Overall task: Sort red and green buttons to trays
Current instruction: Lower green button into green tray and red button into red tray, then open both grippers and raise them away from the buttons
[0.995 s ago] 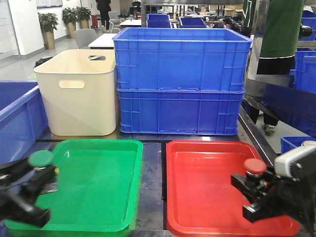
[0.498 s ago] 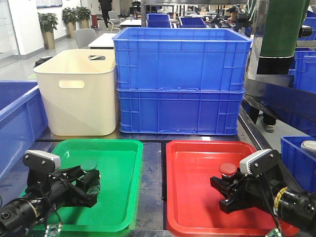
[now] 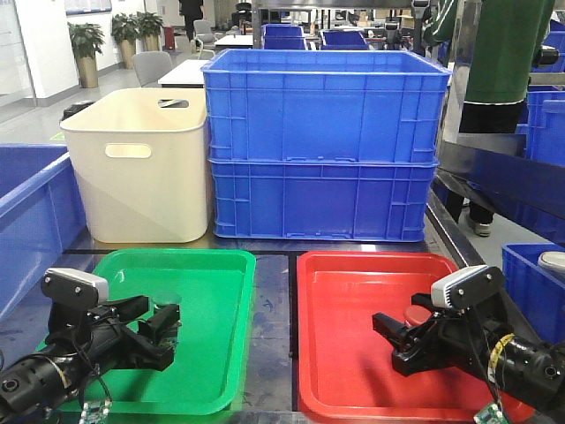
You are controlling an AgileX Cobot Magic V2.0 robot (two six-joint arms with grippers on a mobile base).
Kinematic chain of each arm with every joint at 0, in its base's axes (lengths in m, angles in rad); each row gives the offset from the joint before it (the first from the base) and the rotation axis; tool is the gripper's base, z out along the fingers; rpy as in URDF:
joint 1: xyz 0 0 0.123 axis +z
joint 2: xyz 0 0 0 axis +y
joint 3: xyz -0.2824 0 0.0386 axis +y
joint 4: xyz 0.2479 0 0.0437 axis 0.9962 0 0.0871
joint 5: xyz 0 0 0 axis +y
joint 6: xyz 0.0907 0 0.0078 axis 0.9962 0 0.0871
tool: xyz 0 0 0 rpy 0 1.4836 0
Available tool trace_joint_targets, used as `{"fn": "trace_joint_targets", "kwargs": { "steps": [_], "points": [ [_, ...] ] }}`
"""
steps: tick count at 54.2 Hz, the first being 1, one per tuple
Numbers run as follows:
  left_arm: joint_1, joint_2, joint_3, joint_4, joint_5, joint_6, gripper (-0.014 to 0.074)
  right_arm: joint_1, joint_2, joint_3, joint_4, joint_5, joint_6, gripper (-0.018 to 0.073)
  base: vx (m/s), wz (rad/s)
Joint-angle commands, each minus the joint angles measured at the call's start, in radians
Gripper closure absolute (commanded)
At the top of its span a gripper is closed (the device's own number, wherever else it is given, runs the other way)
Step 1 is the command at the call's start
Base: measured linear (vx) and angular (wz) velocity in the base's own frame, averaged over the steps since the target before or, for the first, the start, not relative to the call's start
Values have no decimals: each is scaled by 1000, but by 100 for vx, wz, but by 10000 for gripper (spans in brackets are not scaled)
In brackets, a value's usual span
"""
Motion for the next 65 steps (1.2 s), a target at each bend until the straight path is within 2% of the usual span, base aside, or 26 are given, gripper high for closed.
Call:
{"fn": "trace_joint_targets", "kwargs": {
  "steps": [1,8,14,18,22,25,29,33,34,38,43,54,65],
  "points": [
    [-4,-67,-34,-29,-73,-6,43,-2,-57,-33,32,-97,-8,-74,0,0],
    [-4,-141,-34,-28,-14,-6,36,-2,-124,-33,30,-84,-4,-62,0,0],
    [-4,-249,-33,-10,115,-9,38,-2,-213,-33,28,-32,31,-43,0,0],
    [-4,-328,-25,45,222,-54,55,-2,-287,-33,28,33,96,-15,0,0],
    [-5,-416,-4,108,301,-141,127,-2,-355,-33,13,112,165,32,0,0],
    [-5,-474,29,170,340,-209,220,-2,-411,-28,-41,178,223,119,0,0],
    [-5,-561,91,251,349,-310,412,-2,-487,-3,-140,277,353,294,0,0],
    [-5,-642,161,321,348,-385,598,-2,-568,55,-258,326,480,523,0,0],
    [-5,-665,181,332,347,-401,605,-2,-590,67,-280,327,507,578,0,0],
    [-5,-748,257,379,347,-462,605,-2,-674,145,-386,324,601,573,0,0],
    [-5,-853,334,407,347,-508,603,-2,-749,220,-445,322,671,573,0,0],
    [-5,-1028,452,424,347,-502,602,-2,-828,302,-474,321,673,570,0,0],
    [-5,-1054,471,424,351,-502,602,-2,-831,321,-481,321,673,570,0,0]
  ]
}}
